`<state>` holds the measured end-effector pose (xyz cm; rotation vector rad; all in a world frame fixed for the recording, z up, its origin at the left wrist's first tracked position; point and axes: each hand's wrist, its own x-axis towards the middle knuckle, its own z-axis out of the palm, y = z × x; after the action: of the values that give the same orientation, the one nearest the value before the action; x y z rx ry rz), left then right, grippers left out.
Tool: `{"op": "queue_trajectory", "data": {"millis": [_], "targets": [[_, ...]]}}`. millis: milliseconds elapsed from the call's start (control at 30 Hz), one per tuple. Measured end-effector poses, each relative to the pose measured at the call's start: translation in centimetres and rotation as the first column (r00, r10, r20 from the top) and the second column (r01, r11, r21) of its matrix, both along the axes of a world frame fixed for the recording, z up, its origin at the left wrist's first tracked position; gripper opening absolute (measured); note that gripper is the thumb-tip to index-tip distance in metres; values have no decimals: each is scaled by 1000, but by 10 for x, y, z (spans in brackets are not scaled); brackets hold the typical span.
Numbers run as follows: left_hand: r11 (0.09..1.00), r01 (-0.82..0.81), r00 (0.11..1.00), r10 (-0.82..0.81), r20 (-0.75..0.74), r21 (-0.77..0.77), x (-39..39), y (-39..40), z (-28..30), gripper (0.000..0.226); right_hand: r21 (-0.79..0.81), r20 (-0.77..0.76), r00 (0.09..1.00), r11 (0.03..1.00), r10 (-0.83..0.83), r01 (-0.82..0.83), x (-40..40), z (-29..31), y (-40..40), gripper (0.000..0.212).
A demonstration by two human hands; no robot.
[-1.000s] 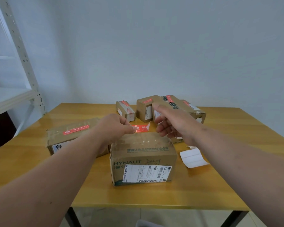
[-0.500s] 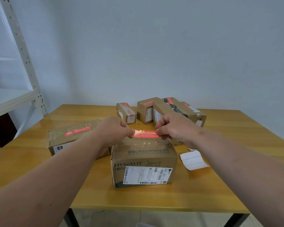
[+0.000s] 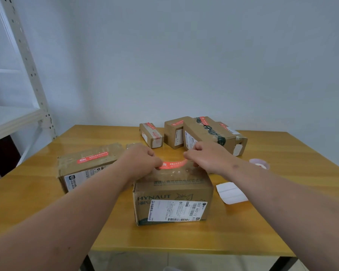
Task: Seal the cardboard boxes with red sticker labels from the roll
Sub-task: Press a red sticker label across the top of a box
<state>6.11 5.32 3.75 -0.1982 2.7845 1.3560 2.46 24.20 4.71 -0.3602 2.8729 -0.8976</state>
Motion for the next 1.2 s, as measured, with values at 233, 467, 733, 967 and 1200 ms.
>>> {"op": "queue_trajectory", "data": {"millis": [233, 467, 733, 967, 1200], "targets": [[1000, 2, 1000, -3, 9, 30, -1, 3, 6, 21, -43, 38, 996, 996, 81, -79, 1, 5, -5, 13], [976, 37, 999, -43, -24, -213, -4, 1, -2, 25, 11, -7, 995, 995, 97, -96, -1, -3, -6, 14], [889, 82, 995, -101, -18, -450, -10, 3, -4, 22, 61, -28, 992, 991, 123, -121, -4, -7, -8, 14], [863, 100, 992, -122, -12, -496, -10, 6, -2, 23, 94, -3, 988, 984, 152, -151, -5, -8, -10, 17], [837, 117, 990, -138, 1, -535, -11, 8, -3, 25, 119, -8, 988, 981, 154, -152, -7, -11, -12, 16]]}}
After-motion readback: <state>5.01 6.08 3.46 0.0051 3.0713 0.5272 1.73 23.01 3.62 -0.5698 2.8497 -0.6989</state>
